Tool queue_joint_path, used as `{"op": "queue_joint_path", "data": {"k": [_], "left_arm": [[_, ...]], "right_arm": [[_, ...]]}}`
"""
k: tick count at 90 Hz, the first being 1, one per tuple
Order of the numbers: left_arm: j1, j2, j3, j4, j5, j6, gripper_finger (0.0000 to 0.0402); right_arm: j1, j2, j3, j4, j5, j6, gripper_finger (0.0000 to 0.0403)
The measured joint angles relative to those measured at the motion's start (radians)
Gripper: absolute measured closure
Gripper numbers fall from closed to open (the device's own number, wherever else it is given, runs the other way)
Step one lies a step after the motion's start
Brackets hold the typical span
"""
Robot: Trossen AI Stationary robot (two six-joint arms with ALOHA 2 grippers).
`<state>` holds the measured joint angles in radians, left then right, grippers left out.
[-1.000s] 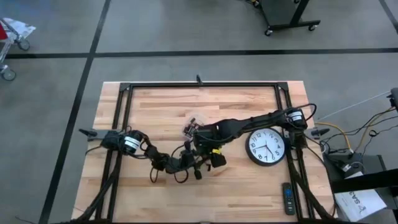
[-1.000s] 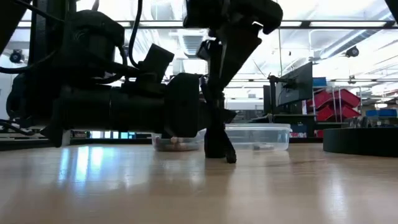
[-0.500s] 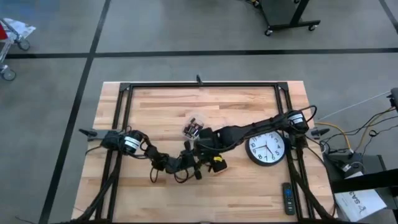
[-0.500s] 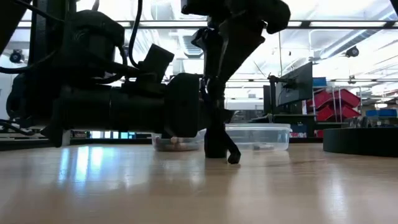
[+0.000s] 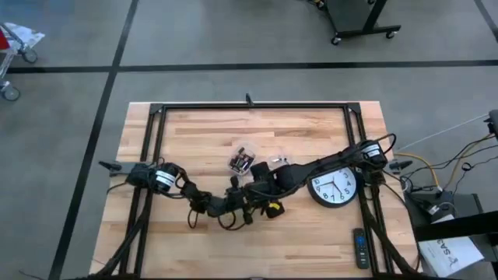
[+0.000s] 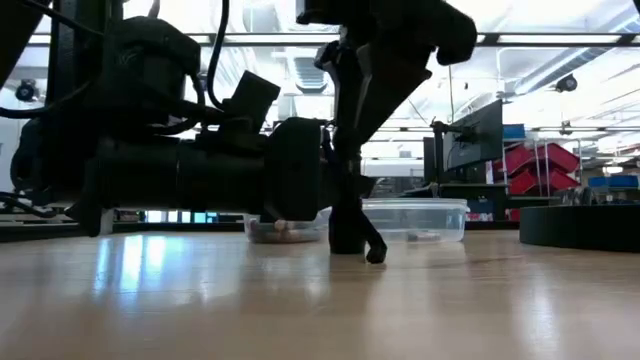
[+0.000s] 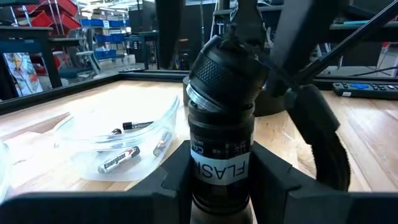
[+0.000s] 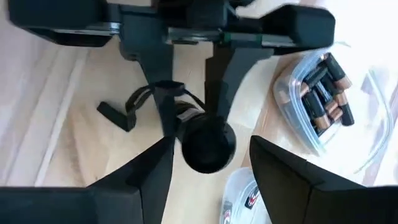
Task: Insert battery
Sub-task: Close the black flashlight cover
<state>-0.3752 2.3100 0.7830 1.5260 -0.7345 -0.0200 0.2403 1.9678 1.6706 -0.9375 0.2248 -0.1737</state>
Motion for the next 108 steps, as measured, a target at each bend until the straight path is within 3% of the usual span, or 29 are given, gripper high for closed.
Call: {"op": "queue_joint_path", "data": {"k": [51, 95, 108], "left_arm": [[0.000, 0.000, 0.002, -0.001, 0.002, 0.000, 0.0308], [-0.001, 0.000, 0.002, -0.001, 0.001, -0.001, 0.0308], [-0.001, 0.000, 0.002, -0.001, 0.000, -0.002, 0.0308]], "right_arm": [[0.040, 0.001, -0.043, 0.048, 0.100, 0.096, 0.0262], [0.031, 0.001, -0.043, 0.066, 0.088, 0.107, 0.0301], [0.008, 0.000, -0.033, 0.051, 0.018, 0.113, 0.0302]]}}
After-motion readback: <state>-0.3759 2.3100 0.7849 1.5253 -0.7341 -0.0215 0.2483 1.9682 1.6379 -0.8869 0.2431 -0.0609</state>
